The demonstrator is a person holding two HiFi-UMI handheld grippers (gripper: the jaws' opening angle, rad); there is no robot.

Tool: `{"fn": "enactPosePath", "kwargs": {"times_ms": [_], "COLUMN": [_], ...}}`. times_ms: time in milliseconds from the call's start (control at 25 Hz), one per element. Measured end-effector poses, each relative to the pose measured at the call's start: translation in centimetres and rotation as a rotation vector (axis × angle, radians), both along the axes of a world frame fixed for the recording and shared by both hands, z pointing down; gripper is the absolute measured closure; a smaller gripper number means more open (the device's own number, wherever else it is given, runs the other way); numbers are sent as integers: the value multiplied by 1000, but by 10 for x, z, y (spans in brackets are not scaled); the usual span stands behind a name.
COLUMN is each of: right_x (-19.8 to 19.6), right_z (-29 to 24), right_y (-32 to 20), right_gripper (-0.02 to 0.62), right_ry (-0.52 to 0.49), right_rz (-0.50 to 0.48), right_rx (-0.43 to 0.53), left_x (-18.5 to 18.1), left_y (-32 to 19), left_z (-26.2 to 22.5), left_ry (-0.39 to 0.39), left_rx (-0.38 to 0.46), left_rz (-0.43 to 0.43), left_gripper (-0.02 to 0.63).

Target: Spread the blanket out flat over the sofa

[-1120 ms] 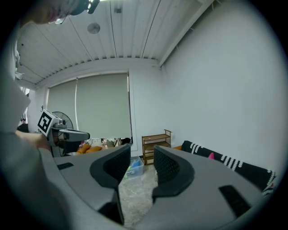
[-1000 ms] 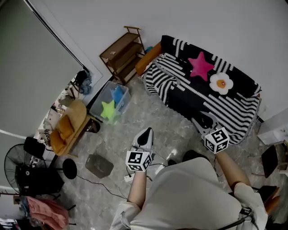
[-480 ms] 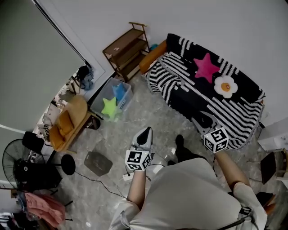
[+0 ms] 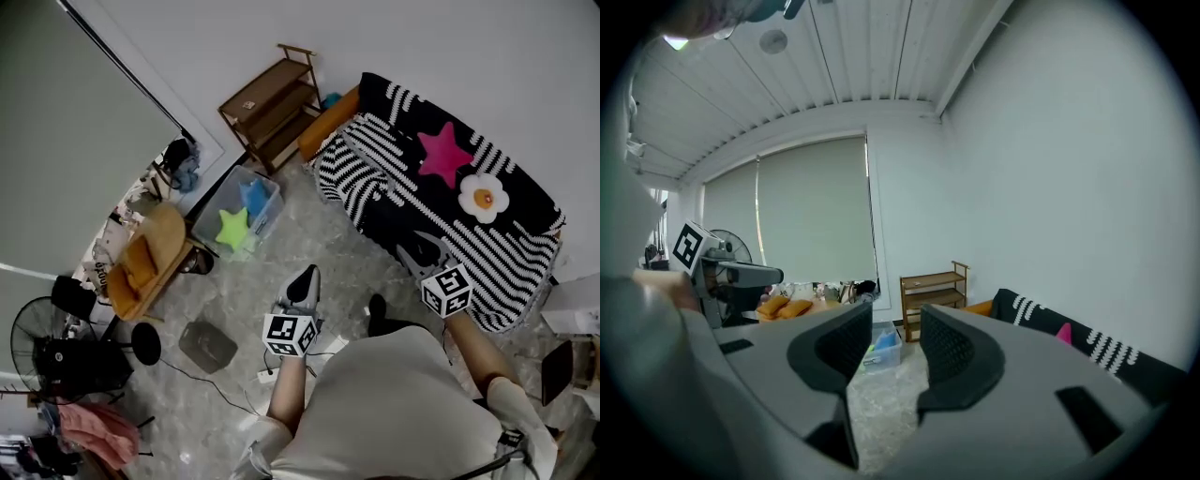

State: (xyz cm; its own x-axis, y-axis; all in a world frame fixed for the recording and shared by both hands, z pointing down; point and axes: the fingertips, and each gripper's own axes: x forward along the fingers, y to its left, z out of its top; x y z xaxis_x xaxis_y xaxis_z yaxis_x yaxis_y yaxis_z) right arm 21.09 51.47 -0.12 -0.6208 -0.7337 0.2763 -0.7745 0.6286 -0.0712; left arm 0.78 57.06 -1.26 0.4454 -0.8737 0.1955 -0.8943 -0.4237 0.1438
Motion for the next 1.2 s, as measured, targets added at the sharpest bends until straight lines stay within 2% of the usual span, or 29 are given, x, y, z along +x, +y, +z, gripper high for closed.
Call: {"fn": "enactPosePath", "kwargs": {"times_ms": [600,960,1200], "right_x": [17,24,9], "right_z": [18,31,38], "right_y": [-148,-194,-223], "right_gripper": [436,436,436], "right_ry": [7,8,15], "right_rz": [-52,-35,0], "right_rx": [-28,-67,-89], "left_x": [24,34,16], "left_y": [-147,-194,-232], "left_z": [11,23,28], "left_ry": [-8,-7,-7], "left_rx": [-37,-81,-98], "left_rz": [-36,-9,24], "left_gripper": [588,588,588]}}
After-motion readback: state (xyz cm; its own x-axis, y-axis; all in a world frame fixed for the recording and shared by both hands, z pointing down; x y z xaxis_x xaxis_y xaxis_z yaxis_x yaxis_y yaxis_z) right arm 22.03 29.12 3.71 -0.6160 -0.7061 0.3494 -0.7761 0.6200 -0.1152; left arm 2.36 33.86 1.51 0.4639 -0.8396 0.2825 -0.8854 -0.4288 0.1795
